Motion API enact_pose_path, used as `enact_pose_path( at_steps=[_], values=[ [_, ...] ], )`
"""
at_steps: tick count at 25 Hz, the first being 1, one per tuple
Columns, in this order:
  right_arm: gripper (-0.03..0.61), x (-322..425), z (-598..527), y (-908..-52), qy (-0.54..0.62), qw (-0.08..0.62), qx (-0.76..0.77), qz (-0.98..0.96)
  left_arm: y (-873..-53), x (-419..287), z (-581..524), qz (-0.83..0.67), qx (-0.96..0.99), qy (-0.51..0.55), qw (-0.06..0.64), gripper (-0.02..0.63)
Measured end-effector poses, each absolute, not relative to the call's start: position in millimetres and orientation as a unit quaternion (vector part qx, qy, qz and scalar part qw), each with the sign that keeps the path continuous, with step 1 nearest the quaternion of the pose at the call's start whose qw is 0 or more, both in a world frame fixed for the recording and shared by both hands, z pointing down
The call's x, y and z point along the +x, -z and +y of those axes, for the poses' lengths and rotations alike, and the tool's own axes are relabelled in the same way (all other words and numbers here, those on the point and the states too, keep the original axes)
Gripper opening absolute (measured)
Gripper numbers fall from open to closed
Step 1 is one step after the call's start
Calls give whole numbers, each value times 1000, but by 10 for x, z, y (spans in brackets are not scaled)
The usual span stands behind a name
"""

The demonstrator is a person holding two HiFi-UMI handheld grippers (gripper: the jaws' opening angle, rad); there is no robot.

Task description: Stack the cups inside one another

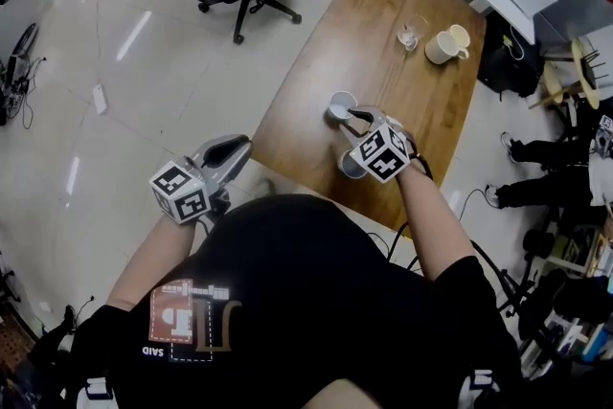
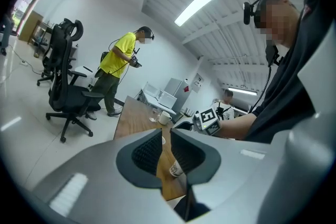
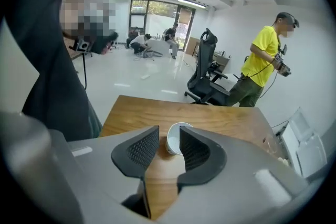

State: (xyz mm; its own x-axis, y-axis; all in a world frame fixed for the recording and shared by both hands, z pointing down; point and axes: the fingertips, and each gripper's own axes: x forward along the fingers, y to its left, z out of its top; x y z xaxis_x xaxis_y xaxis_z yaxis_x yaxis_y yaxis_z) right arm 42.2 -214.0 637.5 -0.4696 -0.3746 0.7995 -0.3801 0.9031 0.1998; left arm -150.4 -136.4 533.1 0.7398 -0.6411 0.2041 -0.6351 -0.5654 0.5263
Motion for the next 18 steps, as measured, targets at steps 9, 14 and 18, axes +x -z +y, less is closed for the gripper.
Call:
enact_pose_path(
  at_steps=[9,14,18],
  values=[
    [107,442,-2190,-7135,8,555,182,-811,-5363,-1982,-1270,-397,868,5,297,28],
    [26,404,-2184,-6973,14,542,188,-819,-5373,-1996,-1243,-393,869,3,302,28],
    [25,381,-2103,-6466,-1,506,193,-840,-5362,-1866,-1260,-378,875,6,302,28]
  ],
)
